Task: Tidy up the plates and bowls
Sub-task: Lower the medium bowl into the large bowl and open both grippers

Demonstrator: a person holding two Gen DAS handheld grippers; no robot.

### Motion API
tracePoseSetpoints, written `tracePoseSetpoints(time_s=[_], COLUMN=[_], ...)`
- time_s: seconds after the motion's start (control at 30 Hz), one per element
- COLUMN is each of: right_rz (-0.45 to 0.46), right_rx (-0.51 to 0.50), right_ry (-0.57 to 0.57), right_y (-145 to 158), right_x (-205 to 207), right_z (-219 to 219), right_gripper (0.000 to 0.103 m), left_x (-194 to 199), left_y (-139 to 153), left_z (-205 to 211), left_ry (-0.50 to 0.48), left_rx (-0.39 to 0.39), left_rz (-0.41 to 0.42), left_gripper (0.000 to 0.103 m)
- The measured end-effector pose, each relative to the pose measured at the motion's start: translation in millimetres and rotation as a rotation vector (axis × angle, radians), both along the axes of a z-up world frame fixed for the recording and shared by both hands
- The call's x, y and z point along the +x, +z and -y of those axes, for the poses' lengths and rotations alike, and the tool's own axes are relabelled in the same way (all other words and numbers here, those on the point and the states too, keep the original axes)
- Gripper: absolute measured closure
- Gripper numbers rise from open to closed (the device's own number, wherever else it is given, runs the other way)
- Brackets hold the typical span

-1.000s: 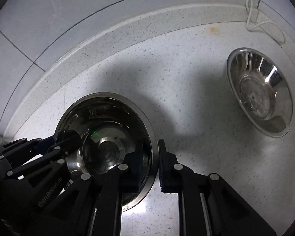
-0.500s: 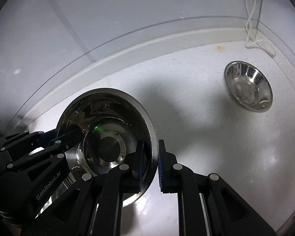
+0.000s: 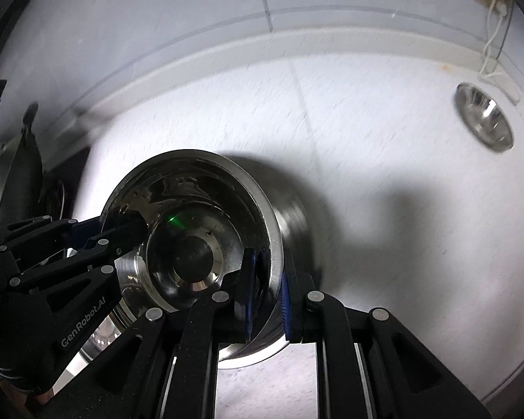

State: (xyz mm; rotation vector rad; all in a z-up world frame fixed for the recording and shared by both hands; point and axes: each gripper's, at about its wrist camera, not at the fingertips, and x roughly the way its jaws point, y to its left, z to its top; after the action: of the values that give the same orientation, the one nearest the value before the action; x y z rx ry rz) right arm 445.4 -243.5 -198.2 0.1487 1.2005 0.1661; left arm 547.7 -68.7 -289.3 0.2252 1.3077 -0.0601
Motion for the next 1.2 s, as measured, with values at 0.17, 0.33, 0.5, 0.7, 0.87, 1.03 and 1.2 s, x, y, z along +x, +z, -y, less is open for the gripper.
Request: tracePoseSetpoints(time_s=[0.17, 0.33, 0.5, 0.7, 0.87, 1.03, 1.2], right_rz=[-0.049, -0.074, -0.080, -0.050, 0.001, 0.098, 0.153], right_rx=[-0.006, -0.011, -0.024, 0.027, 0.043, 0.000, -0.033], right_ry=[0.019, 0.008, 0.017, 0.028, -0.005, -0.065, -0.183], right_y=[-23, -34, -39, -28, -5, 27, 48], right_x=[1, 6, 12, 11, 7, 1, 1], right_z=[-10, -13, -21, -19, 3, 42, 106], right_gripper=[0.091, 0.091, 0.088, 0.059, 0.024, 0.022, 0.018], left_x=[-6, 0, 3, 6, 12, 28, 48], left_y=[-23, -40, -42, -28, 3, 36, 53], left_z=[-6, -3, -2, -2, 2, 23, 66], left_ry=[0.014, 0.019, 0.031, 0.025, -0.005, -0.081, -0.151], left_rx=[0.010, 0.009, 0.006, 0.002, -0.053, -0.095, -0.149], left_rz=[-0.026, -0.038, -0.039, -0.043, 0.005, 0.093, 0.126], left_gripper=[0.085, 0.085, 0.083, 0.083, 0.061, 0.044, 0.035])
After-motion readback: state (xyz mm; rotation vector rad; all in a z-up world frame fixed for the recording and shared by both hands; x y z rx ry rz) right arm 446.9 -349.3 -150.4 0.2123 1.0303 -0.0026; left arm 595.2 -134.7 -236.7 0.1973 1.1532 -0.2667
